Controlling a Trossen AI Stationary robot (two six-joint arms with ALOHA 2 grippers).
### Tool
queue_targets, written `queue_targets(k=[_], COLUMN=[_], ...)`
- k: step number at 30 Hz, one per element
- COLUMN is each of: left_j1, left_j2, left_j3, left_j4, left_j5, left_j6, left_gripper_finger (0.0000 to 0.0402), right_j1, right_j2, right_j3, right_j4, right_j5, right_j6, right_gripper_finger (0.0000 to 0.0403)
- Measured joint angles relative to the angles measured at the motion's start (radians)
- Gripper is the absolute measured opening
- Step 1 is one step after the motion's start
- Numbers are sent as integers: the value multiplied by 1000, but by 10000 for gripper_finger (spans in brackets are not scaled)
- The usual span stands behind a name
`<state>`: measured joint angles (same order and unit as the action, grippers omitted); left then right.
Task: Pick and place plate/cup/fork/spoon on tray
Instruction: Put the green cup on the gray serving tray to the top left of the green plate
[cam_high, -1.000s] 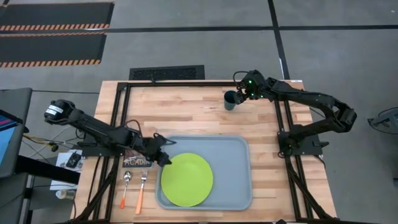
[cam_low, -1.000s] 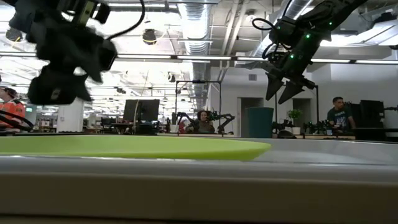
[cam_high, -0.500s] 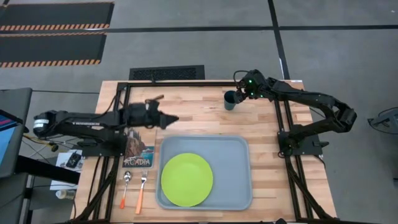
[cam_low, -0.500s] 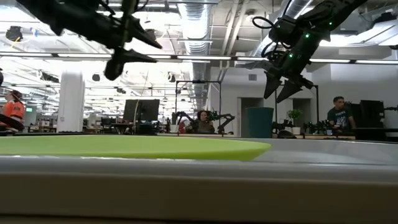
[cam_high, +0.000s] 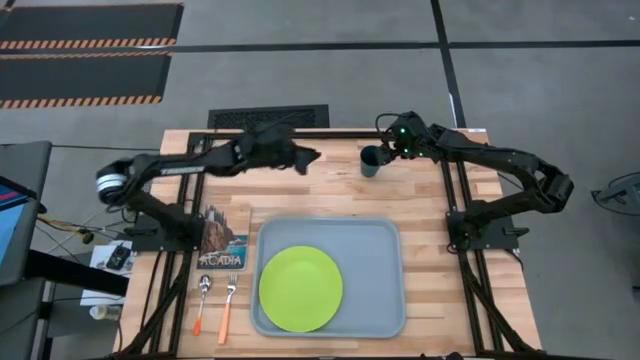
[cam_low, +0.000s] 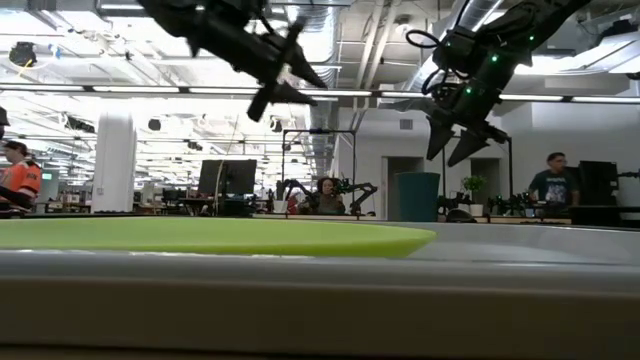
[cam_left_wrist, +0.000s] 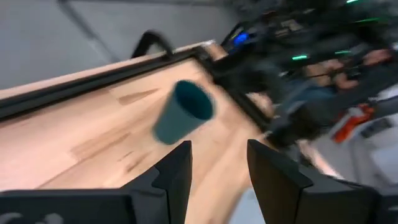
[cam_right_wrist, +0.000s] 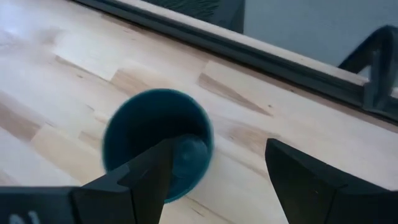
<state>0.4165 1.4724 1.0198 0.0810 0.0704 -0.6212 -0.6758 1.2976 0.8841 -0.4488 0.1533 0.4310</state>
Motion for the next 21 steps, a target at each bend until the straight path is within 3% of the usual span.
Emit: queue_targets(k=[10,21], left_j1=[50,13], left_j2=[352,613], left_j3=[289,571], left_j4=[5,-38], left_j5=[128,85], left_j6=[-3,-46], left_gripper_finger=[140,140], right_j1=[5,14], right_j2=[0,0], right_j3=[-3,-3], right_j4=[-5,-26], right_j5=[24,34], right_j6=[14,14], right_gripper_finger=[281,281])
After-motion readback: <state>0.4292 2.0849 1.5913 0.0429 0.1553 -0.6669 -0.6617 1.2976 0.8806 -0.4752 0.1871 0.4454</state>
